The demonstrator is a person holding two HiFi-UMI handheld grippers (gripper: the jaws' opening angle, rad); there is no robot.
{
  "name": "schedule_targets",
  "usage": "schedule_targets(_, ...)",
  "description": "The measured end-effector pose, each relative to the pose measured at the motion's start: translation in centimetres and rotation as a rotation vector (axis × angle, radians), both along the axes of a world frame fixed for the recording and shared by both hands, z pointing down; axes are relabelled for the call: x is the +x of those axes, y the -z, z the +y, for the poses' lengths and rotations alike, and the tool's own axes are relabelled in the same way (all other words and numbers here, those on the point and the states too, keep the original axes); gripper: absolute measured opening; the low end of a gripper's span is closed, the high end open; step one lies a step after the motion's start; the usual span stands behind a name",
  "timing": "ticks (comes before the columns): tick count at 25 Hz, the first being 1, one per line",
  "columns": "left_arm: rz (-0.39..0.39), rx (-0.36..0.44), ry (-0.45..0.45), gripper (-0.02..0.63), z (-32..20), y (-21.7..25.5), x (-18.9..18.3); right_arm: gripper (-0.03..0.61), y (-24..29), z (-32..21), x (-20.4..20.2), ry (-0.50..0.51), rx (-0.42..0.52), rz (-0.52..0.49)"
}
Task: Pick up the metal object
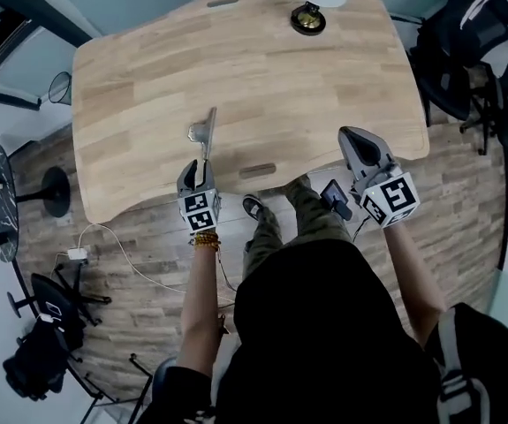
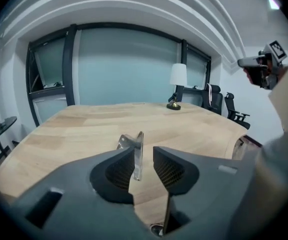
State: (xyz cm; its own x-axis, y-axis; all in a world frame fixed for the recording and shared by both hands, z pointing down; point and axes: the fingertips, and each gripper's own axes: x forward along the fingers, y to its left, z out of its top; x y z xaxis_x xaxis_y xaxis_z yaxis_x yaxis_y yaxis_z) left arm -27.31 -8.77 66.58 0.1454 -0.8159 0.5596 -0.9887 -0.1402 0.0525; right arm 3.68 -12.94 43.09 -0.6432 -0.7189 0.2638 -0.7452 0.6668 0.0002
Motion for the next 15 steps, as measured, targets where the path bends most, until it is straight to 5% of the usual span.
schedule_targets(5,0.06,-0.141,0.065,0.153,-0.9,-6.0,-1.5,-0.01,-0.7,-1.8,2.1,-0.113,-0.045,-0.092)
schedule_targets(15,0.027,-0.252,0.024,0.163,-1.8,-9.1,-0.6,-0.009,-2.8,-1.7,1.3,-0.082,-0.098,-0.05)
